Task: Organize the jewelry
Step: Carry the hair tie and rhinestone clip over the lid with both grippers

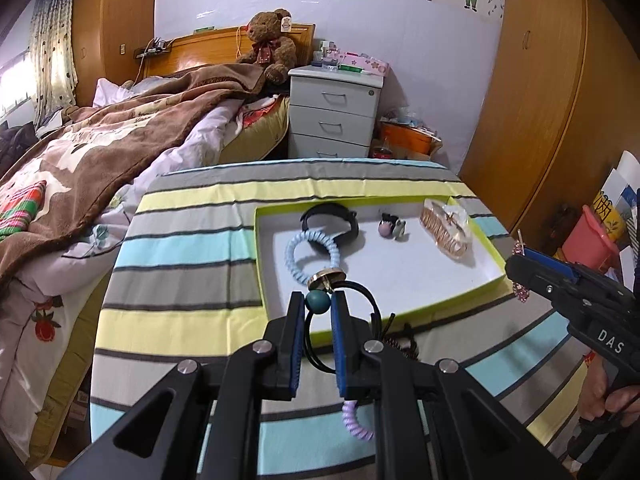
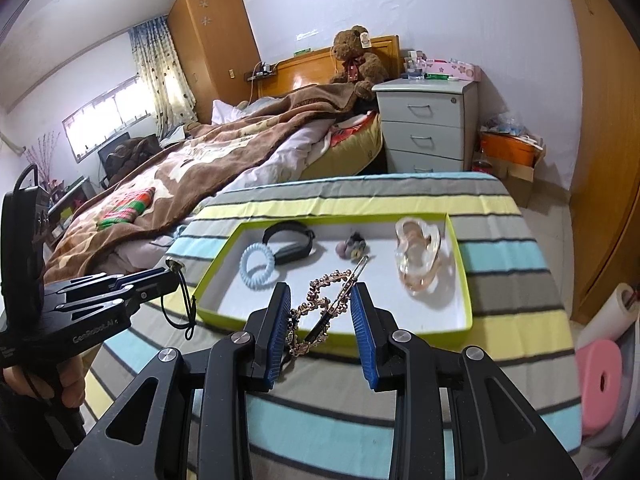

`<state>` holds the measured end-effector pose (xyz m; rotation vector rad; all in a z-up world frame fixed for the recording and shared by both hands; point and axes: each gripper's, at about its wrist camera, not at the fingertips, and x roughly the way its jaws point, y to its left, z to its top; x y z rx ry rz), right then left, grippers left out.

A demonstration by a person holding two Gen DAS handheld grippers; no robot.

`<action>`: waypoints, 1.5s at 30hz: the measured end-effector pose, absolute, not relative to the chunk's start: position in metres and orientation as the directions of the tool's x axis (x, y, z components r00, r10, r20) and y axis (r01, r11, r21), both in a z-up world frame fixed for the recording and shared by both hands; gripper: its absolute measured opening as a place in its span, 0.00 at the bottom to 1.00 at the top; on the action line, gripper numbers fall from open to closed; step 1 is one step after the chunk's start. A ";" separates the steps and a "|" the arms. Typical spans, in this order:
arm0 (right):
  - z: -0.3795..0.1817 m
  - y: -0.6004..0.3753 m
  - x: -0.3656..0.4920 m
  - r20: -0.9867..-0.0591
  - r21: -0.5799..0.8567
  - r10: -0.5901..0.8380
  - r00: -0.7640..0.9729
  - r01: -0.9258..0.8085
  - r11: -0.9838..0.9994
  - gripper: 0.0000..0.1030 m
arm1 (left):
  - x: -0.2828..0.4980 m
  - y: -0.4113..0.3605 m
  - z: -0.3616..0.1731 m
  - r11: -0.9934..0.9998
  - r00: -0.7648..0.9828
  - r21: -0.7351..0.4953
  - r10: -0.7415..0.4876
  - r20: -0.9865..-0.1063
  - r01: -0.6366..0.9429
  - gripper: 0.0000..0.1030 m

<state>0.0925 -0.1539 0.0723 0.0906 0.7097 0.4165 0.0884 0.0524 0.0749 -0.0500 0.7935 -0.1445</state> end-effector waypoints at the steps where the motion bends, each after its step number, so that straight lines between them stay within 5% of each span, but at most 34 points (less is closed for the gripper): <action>1: 0.072 -0.153 0.097 -0.617 0.219 0.401 0.678 -0.342 0.914 0.31 | 0.091 0.052 0.076 0.989 0.693 -0.102 -0.151 -0.705 0.111 0.13; 45: 0.002 -0.106 0.197 -0.779 0.113 0.328 0.534 -0.395 0.912 0.31 | 0.161 0.055 0.014 0.991 0.569 -0.134 -0.112 -0.814 0.004 0.14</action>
